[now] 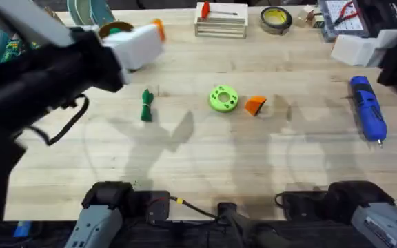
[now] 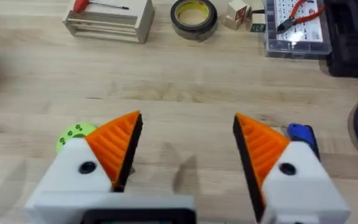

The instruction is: Pick up the gripper from the table and insert it into the empty holder that is missing its gripper. Then pick up a screw, insert it into the mounting hole, and use the screwdriver to tighten it. Finally, clean up the table by picking up the vegetable and placing it into the bucket.

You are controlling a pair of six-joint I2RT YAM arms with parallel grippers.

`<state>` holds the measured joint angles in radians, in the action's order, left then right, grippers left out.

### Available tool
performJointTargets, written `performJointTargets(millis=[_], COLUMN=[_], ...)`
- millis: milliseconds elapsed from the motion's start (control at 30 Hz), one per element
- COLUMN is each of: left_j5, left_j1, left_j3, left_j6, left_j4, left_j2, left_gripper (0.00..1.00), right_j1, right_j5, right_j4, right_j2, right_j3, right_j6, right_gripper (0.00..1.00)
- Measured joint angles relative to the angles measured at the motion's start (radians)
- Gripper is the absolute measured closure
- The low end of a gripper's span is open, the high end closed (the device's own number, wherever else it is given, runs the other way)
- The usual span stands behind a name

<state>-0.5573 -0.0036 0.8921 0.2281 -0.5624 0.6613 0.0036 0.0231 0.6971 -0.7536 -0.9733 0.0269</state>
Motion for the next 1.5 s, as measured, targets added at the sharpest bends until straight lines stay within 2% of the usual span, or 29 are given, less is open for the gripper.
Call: performJointTargets(millis=[67,100,133,167,267,300,333,533,767,1100,1200,1367,1500], left_j5=[-0.004,-0.005,-0.007,-0.008,-0.009,-0.009,-0.011,-0.016,-0.019,-0.018,-0.001,0.047,0.073], left_j1=[0.000,0.000,0.000,0.000,0.000,0.000,0.000,0.000,0.000,0.000,-0.008,-0.050,-0.083], left_j3=[0.000,0.000,0.001,0.001,0.001,0.001,0.001,0.001,0.002,0.002,0.002,-0.040,-0.166], left_j6=[0.000,-0.005,-0.007,-0.004,-0.003,0.002,0.004,0.004,0.004,0.004,-0.019,-0.071,-0.089], left_j4=[0.019,0.028,0.036,0.045,0.052,0.051,0.050,0.049,-0.039,0.027,0.041,0.182,0.382], left_j2=[-0.039,-0.055,-0.065,-0.075,-0.082,-0.081,-0.080,-0.079,-0.079,-0.079,-0.079,-0.082,-0.112], left_gripper=[0.779,0.880,0.802,0.620,0.166,0.050,0.018,0.008,0.008,0.007,0.007,0.007,0.007], right_j1=[0.000,0.000,0.000,0.000,0.000,0.000,0.000,0.000,0.000,0.000,0.000,0.000,0.000], right_j5=[0.000,0.000,0.000,0.000,0.000,0.000,0.000,0.000,0.000,0.000,0.000,0.000,0.000], right_j4=[0.000,0.000,0.000,0.000,0.000,0.000,0.000,0.000,0.000,0.000,0.000,0.000,0.000], right_j2=[0.000,0.000,0.000,0.000,0.000,0.000,0.000,0.000,0.000,0.000,0.000,0.000,0.000], right_j3=[0.000,0.000,0.000,0.000,0.000,0.000,0.000,0.000,0.000,0.000,0.000,0.000,0.000], right_j6=[0.000,0.000,0.000,0.000,0.000,0.000,0.000,0.000,0.000,0.000,0.000,0.000,0.000], right_gripper=[0.103,0.103,0.103,0.103,0.103,0.103,0.102,0.103,0.103,0.103,0.103,0.103,0.103])
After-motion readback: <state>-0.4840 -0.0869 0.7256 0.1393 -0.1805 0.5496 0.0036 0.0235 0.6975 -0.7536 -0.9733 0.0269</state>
